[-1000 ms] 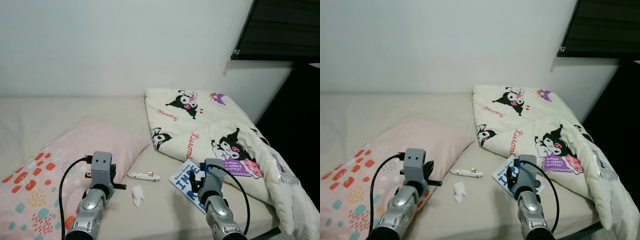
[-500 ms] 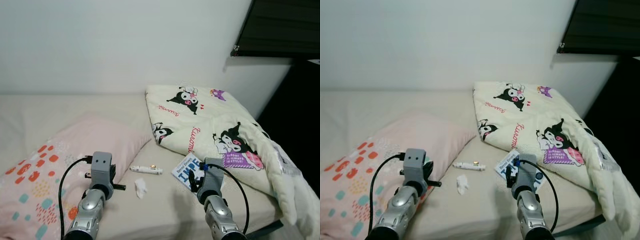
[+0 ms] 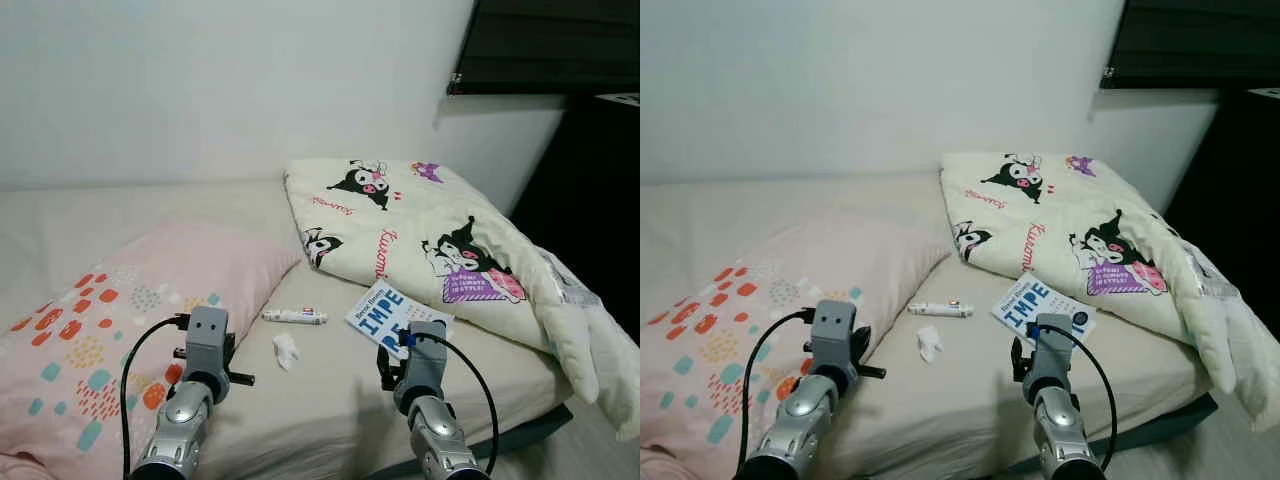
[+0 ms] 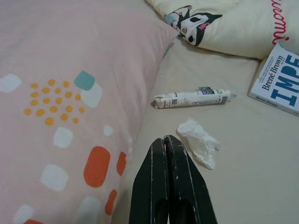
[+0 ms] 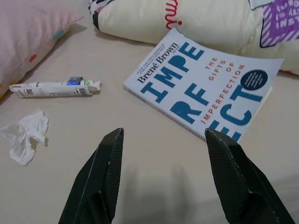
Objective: Clean up the room
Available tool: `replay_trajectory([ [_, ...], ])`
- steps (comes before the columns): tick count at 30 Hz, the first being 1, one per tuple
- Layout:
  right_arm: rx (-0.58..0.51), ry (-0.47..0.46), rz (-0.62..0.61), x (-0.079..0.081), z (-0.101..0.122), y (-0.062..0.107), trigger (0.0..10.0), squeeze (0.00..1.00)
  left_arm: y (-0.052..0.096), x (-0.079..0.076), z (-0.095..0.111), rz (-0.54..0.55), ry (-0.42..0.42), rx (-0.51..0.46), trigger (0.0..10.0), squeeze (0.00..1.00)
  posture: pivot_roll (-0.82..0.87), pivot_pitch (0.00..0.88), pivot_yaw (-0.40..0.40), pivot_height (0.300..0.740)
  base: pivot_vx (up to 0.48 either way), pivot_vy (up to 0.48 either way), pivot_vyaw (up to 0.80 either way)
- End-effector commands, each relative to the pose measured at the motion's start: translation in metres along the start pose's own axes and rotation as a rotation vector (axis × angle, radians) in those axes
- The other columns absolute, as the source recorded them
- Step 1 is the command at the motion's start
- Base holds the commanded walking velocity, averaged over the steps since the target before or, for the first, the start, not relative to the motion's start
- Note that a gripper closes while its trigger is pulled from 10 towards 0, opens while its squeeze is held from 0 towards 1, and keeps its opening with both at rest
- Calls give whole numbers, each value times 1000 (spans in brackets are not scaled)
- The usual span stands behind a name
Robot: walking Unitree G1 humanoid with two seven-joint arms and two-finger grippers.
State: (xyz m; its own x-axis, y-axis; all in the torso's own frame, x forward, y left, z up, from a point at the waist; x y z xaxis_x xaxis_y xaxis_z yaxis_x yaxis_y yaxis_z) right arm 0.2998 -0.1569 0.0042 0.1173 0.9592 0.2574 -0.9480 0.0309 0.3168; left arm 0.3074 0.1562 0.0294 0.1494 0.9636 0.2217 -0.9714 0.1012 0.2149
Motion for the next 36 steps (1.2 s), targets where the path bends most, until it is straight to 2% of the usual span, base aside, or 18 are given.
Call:
replay_trajectory([
  [1,21,-3,-6,-1,-5,1,10000,0,1,-1,-3,-14,-18,13,10000,0,10,0,-84,641,0,0,0],
  [13,31,-12,2,1,-5,1,10000,0,2,-2,-4,-23,-20,19,10000,0,10,0,-84,641,0,0,0],
  [20,32,-26,-8,-1,-6,2,10000,0,1,0,-4,-22,-22,21,10000,0,6,0,-77,612,0,0,0],
  [36,27,-25,-14,-1,-4,1,10000,0,-1,-1,-2,-29,-33,19,10000,0,9,0,-79,612,0,0,0],
])
Point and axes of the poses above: a point about 5 cm out from each wrist's last joint towards the gripper, its own y axis pointing back from the gripper into the wrist, its own z axis along the axis of the wrist's last joint, x = y × z, the point moved 1 cm from there along -y, pointing out of the wrist towards the gripper, and after that the axes turned 12 degrees about -y, right-handed, at the moved point
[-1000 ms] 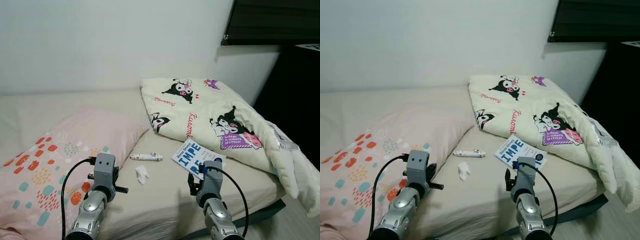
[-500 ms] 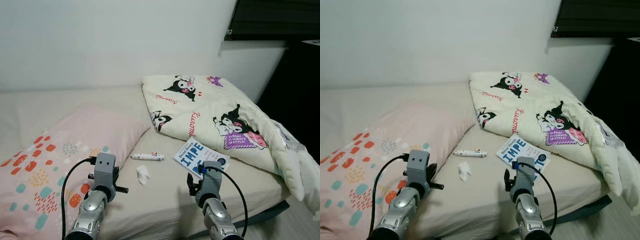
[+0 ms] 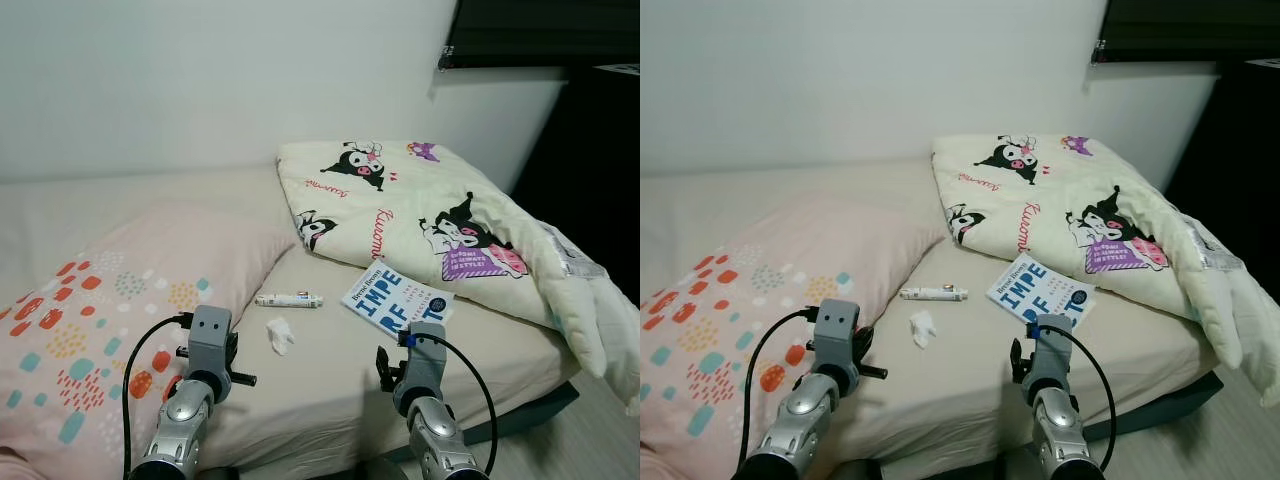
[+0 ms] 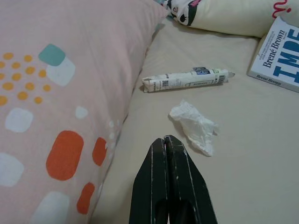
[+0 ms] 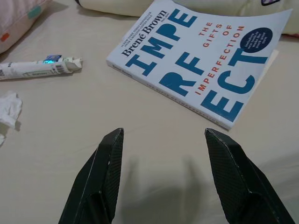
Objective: Clean up the room
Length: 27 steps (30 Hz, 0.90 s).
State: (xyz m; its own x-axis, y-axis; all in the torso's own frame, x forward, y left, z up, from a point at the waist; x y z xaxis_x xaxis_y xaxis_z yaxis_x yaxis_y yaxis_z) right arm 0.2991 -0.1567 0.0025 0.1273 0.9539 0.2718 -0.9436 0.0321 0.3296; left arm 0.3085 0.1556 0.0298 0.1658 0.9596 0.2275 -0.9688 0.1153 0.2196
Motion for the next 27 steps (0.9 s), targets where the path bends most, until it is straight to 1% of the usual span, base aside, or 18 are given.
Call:
replay_trajectory([
  [1,16,-7,-7,0,-2,0,10000,0,0,0,-3,-14,-23,19,10000,0,9,0,-79,612,0,0,0],
  [9,18,3,1,1,-2,0,10000,0,0,0,-3,-14,-24,19,10000,0,11,0,-81,612,0,0,0],
  [10,35,16,17,3,-3,-1,10000,0,1,1,-3,-16,-27,15,10000,0,12,0,-80,612,0,0,0],
  [13,40,20,23,4,-3,-1,10000,0,1,2,-2,-17,-28,14,10000,0,12,0,-80,612,0,0,0],
  [15,78,26,48,6,-4,-4,10000,0,0,3,0,-29,-41,6,10000,0,10,0,-80,612,0,0,0],
  [17,89,27,55,6,-4,-5,10000,0,0,3,0,-33,-45,4,10000,0,10,0,-80,612,0,0,0],
  [18,73,28,56,5,10,-13,10000,1000,0,3,10,-83,-36,-51,10000,0,22,23,-87,612,0,0,0],
  [19,65,37,62,7,17,-16,10000,1000,1,1,14,-120,-39,-79,10000,0,29,49,-93,612,0,0,0],
  [20,65,37,62,7,17,-16,10000,1000,1,1,14,-120,-39,-79,10000,0,29,49,-93,612,0,0,0],
  [21,62,44,66,8,21,-18,10000,1000,2,-1,17,-145,-42,-96,10000,0,29,49,-93,612,0,0,0],
  [22,52,49,85,12,26,-21,10000,1000,5,-7,19,-201,-47,-121,10000,0,32,84,-96,612,0,0,0],
  [23,52,49,85,12,26,-21,10000,1000,5,-7,19,-201,-47,-121,10000,0,32,84,-96,612,0,0,0],
  [24,45,49,96,15,29,-22,10000,1000,6,-10,20,-229,-48,-134,10000,0,32,91,-95,612,0,0,0],
  [25,31,39,112,19,31,-23,10000,1000,8,-19,20,-297,-60,-141,10000,114,27,117,-88,612,0,0,0],
  [26,21,31,121,21,33,-23,10000,1000,9,-25,20,-344,-70,-144,10000,114,27,117,-88,612,0,0,0],
  [27,17,30,125,23,32,-22,10000,1000,10,-31,19,-383,-82,-135,10000,1000,21,138,-72,612,0,0,0],
])
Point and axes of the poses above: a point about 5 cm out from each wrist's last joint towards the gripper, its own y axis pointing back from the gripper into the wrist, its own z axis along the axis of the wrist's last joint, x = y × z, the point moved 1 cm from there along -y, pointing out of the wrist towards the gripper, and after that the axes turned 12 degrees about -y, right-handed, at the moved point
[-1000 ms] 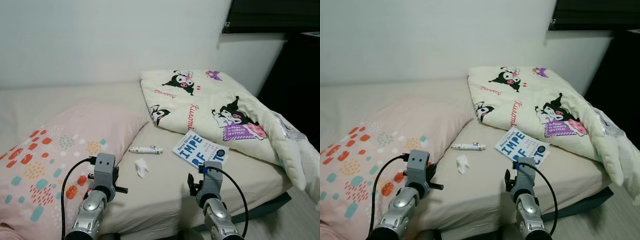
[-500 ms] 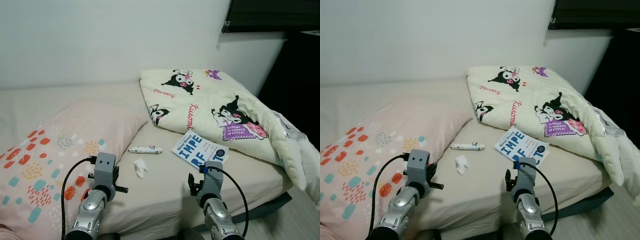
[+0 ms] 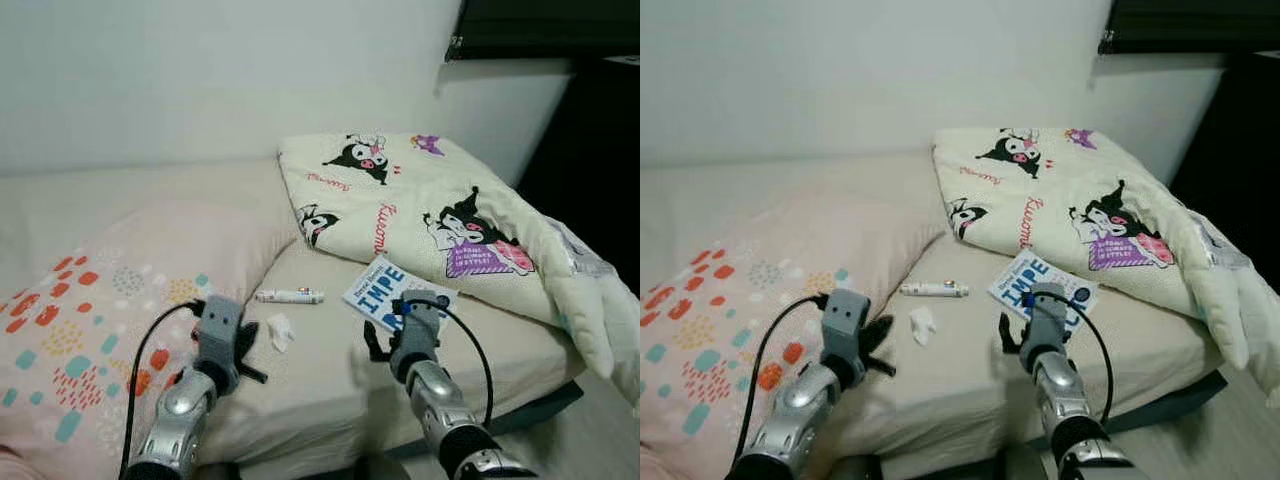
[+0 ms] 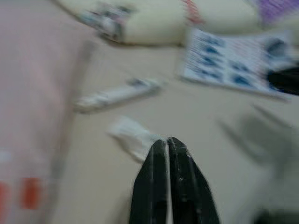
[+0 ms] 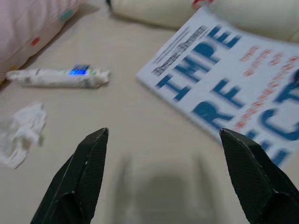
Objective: Clean up the room
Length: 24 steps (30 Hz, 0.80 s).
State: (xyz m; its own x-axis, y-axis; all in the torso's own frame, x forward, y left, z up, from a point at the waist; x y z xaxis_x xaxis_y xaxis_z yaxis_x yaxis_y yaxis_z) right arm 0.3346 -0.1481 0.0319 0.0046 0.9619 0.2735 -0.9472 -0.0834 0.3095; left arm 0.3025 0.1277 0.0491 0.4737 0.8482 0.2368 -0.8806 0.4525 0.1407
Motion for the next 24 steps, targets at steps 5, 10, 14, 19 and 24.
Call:
replay_trajectory([
  [5,11,11,31,5,-7,2,10000,1000,-2,-13,-8,-98,-58,58,10000,1000,13,199,-37,612,0,0,0],
  [10,2,16,53,8,3,-3,10000,1000,3,0,-4,-3,-78,52,10000,1000,36,235,-42,612,0,0,0],
  [14,-8,23,79,12,11,-7,10000,1000,9,8,-5,46,-81,64,10000,1000,45,248,-49,612,0,0,0],
  [19,-13,68,41,14,13,-8,10000,816,12,8,-12,49,-91,98,10000,1000,23,231,-50,612,0,0,0],
  [24,-73,85,-30,3,-3,7,10000,0,15,16,-18,172,21,115,10000,0,-2,157,-56,612,0,0,0],
])
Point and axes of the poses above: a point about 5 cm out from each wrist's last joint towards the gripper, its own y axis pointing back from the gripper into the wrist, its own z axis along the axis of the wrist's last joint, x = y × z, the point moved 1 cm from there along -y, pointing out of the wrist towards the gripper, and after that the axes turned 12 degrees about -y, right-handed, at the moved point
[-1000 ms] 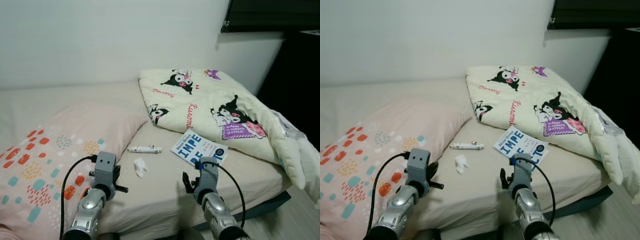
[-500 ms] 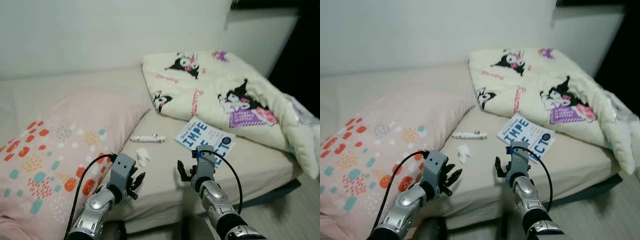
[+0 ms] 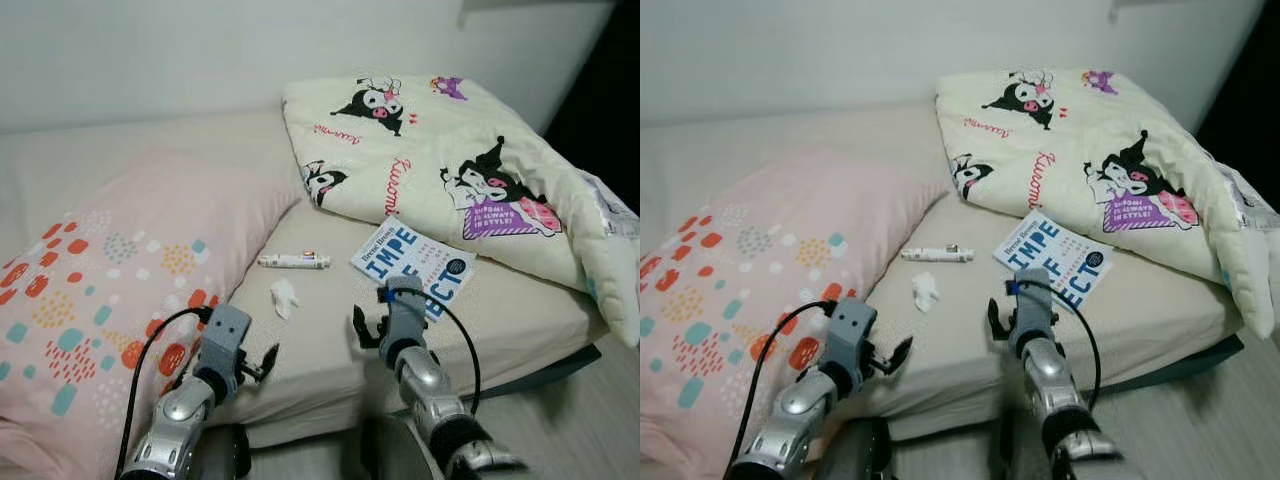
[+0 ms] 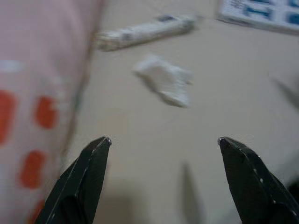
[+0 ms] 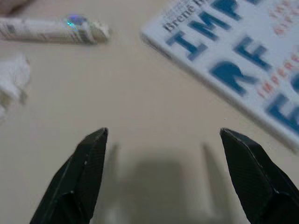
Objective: Clean up the room
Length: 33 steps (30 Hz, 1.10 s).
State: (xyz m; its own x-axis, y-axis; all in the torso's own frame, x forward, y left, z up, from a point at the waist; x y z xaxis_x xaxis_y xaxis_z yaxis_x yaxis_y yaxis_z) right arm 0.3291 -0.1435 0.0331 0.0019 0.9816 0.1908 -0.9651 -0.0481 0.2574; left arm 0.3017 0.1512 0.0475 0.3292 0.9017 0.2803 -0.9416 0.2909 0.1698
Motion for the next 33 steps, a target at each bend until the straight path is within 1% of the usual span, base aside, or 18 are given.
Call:
replay_trajectory([
  [1,-23,-11,-9,-4,-3,5,10000,0,4,-1,-10,33,50,45,10000,0,-1,141,-57,612,0,0,0],
  [3,-32,-21,-8,-7,-11,14,10000,0,6,3,-11,84,74,51,10000,0,-4,118,-58,622,0,0,0],
  [4,-32,-21,-8,-7,-11,14,10000,0,6,3,-11,84,74,51,10000,0,-4,118,-58,622,0,0,0],
  [6,-32,-36,-21,-11,-16,19,10000,0,7,5,-12,117,89,61,10000,0,-7,102,-57,632,0,0,0],
  [7,-32,-36,-21,-11,-16,19,10000,0,7,5,-12,117,89,61,10000,0,-7,102,-57,632,0,0,0],
  [9,-21,-45,-42,-15,-22,22,10000,0,9,4,-15,125,98,71,10000,0,-13,66,-54,642,0,0,0],
  [11,-18,-43,-52,-16,-23,24,10000,0,9,2,-17,123,95,82,10000,0,-14,54,-55,652,0,0,0],
  [17,-21,-47,-50,-18,-19,23,10000,0,2,2,-13,132,44,88,10000,0,-14,40,-62,677,0,0,0],
  [23,-21,-50,-37,-17,-16,21,10000,0,-3,3,-10,142,57,95,10000,0,-17,33,-67,702,0,0,0],
  [26,-19,-52,-34,-17,-16,21,10000,0,-3,3,-10,146,72,95,10000,0,-18,32,-68,707,0,0,0],
  [27,-11,-53,-23,-16,-16,21,10000,0,-4,2,-9,153,89,90,10000,0,-20,32,-74,717,0,0,0],
  [29,-2,-53,-12,-14,-17,21,10000,0,-4,0,-8,149,95,87,10000,0,-19,32,-74,727,0,0,0],
  [33,13,-57,-14,-13,-20,20,10000,0,-4,-3,-10,132,94,89,10000,0,-18,30,-83,732,0,0,0],
])
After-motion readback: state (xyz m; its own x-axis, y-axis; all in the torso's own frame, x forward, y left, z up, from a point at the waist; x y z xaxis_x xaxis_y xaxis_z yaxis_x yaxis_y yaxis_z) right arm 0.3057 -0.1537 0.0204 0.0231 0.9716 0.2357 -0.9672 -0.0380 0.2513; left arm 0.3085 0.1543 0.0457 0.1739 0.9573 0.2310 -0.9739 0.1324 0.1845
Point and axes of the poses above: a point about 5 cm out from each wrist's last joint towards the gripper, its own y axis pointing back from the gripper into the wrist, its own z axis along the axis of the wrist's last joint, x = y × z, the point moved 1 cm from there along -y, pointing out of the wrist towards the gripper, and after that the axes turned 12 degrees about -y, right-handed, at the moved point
